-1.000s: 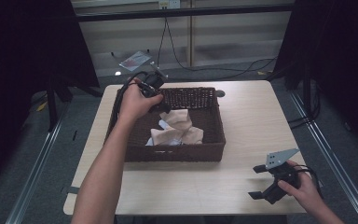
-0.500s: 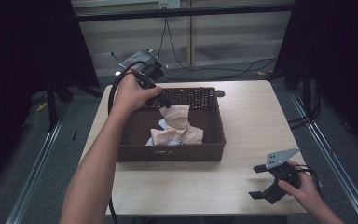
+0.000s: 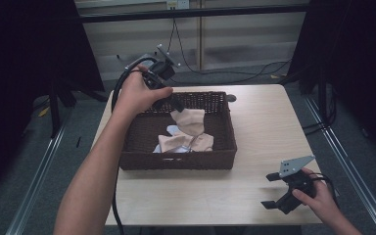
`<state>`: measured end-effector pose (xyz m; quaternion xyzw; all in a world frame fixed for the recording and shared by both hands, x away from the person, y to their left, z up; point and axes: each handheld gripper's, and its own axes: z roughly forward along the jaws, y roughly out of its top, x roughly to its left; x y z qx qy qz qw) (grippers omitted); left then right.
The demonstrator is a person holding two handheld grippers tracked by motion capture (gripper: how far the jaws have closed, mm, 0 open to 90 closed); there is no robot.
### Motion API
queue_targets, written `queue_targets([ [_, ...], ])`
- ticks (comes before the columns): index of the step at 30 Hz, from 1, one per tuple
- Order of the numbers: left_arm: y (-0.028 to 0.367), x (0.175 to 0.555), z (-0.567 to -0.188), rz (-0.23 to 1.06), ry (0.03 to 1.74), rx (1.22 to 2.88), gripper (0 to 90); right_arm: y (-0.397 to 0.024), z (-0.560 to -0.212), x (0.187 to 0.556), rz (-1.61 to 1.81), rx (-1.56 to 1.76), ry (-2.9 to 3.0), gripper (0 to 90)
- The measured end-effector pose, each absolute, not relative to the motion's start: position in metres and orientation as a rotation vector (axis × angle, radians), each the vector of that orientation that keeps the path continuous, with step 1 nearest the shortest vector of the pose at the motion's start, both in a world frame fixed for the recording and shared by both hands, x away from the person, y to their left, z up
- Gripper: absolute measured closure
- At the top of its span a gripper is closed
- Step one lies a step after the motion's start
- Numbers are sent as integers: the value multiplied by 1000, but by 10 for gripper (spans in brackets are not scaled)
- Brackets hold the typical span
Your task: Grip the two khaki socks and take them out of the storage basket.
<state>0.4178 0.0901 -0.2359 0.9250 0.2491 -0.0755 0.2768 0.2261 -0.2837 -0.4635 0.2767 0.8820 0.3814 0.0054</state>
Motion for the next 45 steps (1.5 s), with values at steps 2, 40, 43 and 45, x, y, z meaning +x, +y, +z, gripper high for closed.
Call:
queue_targets([
  [2,88,414,-233,-214,665,2461,884,-284,-463,226,1199,868,2759,27],
  [40,76,367,-236,-328,456,2474,882,-283,-465,226,1201,870,2769,27],
  [43,73,364,-241,-329,436,2486,882,-283,-464,226,1202,865,2764,27],
  [45,71,361,-245,-336,430,2488,881,-283,-464,226,1207,867,2766,27],
])
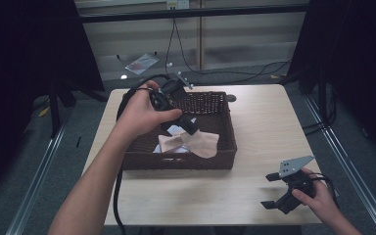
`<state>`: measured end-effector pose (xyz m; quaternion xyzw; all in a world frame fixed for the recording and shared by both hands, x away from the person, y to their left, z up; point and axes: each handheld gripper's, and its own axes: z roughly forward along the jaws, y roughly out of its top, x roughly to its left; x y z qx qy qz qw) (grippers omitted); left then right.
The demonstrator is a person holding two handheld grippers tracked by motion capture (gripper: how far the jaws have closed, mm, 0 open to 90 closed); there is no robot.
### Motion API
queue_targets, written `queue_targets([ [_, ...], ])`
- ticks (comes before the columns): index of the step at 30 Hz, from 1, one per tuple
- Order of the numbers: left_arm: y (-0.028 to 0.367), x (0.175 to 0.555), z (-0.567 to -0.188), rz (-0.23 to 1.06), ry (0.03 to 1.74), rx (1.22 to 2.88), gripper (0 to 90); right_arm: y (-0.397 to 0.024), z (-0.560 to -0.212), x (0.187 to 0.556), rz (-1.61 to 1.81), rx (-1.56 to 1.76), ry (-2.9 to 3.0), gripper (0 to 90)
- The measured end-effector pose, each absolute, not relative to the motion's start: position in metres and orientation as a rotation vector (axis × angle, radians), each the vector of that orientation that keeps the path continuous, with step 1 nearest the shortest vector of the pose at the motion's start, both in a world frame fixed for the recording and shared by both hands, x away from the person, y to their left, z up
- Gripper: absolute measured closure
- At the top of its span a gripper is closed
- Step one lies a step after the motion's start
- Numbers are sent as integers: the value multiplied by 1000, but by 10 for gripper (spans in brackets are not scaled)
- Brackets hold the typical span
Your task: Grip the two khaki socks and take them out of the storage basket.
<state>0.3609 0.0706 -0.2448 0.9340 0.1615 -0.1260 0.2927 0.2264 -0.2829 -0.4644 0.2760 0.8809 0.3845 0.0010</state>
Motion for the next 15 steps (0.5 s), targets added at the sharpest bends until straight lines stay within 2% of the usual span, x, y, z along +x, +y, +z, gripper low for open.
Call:
queue_targets([
  [15,54,351,-286,-409,373,2511,872,-282,-465,226,1202,859,2772,27],
])
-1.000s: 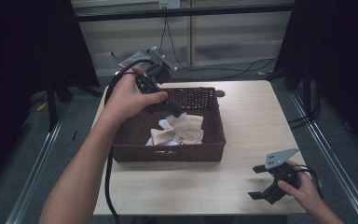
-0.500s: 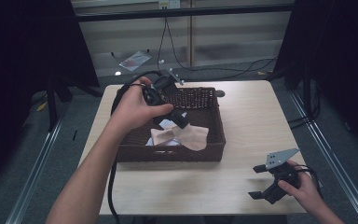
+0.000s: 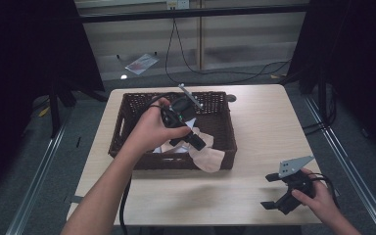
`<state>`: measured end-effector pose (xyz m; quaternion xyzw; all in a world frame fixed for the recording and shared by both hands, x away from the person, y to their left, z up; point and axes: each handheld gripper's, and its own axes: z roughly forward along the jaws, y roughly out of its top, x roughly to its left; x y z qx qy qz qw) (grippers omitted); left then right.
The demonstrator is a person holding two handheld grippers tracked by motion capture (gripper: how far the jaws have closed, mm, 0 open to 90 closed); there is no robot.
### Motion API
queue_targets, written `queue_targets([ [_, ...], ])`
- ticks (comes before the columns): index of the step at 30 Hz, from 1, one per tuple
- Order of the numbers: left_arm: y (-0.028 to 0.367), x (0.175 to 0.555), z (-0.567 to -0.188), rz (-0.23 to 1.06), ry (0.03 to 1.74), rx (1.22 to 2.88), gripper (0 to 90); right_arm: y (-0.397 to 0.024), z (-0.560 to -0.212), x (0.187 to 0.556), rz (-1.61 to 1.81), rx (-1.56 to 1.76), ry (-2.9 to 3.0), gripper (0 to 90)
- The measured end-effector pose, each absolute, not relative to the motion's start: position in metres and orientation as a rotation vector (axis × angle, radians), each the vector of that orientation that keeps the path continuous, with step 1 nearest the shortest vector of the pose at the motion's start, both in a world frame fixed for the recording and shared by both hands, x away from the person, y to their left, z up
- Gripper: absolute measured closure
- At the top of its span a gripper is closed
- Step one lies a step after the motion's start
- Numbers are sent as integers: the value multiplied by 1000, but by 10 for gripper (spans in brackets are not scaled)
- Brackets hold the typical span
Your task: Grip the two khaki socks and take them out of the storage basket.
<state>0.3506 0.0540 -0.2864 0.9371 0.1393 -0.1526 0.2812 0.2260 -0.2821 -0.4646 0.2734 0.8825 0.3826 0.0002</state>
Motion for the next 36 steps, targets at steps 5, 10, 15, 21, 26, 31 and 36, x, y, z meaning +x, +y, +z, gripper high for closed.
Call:
queue_targets([
  [5,53,354,-303,-422,368,2502,702,-283,-464,226,1196,858,2771,27],
  [10,56,359,-304,-339,407,2507,394,-282,-464,226,1196,858,2772,27],
  [15,66,374,-309,-253,446,2503,270,-282,-464,226,1195,856,2772,27],
  [21,79,399,-332,-117,530,2482,174,-282,-465,226,1200,856,2774,27],
  [26,84,411,-350,-84,573,2513,159,-282,-464,226,1194,856,2772,27],
  [31,90,423,-370,-59,632,2515,150,-282,-465,226,1197,861,2775,27],
  [36,95,437,-388,-48,697,2520,149,-282,-465,226,1198,858,2774,27],
])
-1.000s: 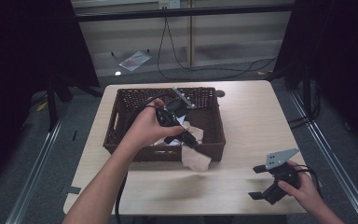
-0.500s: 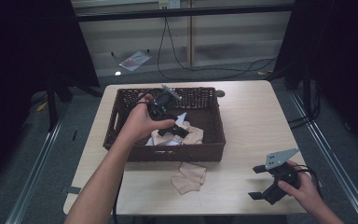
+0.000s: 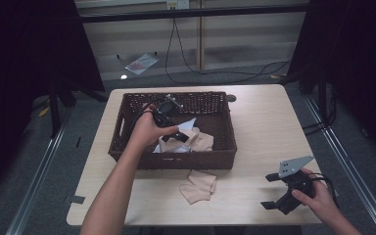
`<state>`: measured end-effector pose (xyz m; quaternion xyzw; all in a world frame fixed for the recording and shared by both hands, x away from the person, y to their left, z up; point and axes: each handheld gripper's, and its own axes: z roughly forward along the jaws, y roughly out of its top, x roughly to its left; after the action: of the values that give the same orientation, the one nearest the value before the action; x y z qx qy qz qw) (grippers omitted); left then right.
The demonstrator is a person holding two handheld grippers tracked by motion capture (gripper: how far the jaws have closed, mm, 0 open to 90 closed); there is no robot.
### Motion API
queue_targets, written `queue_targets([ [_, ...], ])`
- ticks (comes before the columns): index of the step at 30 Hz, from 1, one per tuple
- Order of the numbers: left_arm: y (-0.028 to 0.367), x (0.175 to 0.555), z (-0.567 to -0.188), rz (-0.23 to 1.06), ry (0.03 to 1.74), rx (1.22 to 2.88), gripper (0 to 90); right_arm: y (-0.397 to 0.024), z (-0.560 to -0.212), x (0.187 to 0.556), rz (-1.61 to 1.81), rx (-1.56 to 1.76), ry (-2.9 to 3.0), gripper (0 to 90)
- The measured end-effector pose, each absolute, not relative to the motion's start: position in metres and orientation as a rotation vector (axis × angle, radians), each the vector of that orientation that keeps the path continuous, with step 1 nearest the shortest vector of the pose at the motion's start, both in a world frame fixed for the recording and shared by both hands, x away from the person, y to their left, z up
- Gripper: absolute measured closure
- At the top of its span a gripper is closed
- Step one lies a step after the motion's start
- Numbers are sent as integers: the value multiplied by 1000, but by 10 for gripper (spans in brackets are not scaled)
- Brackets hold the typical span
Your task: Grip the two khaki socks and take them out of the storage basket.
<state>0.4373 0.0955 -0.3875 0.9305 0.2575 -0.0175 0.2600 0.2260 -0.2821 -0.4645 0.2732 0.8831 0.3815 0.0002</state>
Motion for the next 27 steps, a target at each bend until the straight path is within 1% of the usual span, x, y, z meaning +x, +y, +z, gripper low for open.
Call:
queue_targets([
  [4,98,444,-397,-38,739,2524,155,-282,-465,226,1199,859,2774,27],
  [7,101,450,-406,-25,749,2550,192,-282,-464,226,1200,858,2774,27],
  [9,103,452,-415,-29,784,2533,200,-282,-464,226,1193,854,2774,27],
  [11,107,455,-420,-30,797,2556,261,-283,-464,226,1197,857,2771,27],
  [12,107,455,-422,-22,811,2550,261,-283,-464,226,1197,857,2771,27],
  [13,109,456,-425,-37,811,2554,287,-283,-463,226,1199,855,2770,27],
  [14,110,457,-426,-50,793,2562,370,-283,-463,226,1198,857,2769,27],
  [15,110,456,-427,-43,805,2554,393,-283,-464,226,1197,856,2769,27],
  [16,111,456,-428,-47,806,2563,487,-283,-464,226,1197,853,2771,27],
  [17,111,456,-429,-47,813,2568,487,-283,-464,226,1197,853,2771,27],
  [18,112,456,-430,-49,822,2566,524,-283,-464,226,1197,858,2771,27],
  [19,113,457,-431,-59,826,2563,607,-283,-464,226,1195,858,2772,27],
  [20,113,457,-432,-64,834,2562,607,-283,-464,226,1195,858,2772,27],
  [21,113,457,-433,-70,846,2553,644,-283,-464,226,1196,858,2772,27],
  [22,114,457,-433,-81,858,2562,728,-283,-464,226,1195,853,2772,27],
  [24,114,456,-433,-73,862,2562,793,-283,-464,226,1196,854,2772,27],
  [25,114,456,-432,-76,866,2563,793,-283,-464,226,1197,858,2770,27],
  [26,114,456,-431,-80,870,2564,819,-283,-464,226,1202,859,2772,27],
  [27,114,456,-430,-99,875,2560,863,-282,-465,226,1199,860,2774,27],
])
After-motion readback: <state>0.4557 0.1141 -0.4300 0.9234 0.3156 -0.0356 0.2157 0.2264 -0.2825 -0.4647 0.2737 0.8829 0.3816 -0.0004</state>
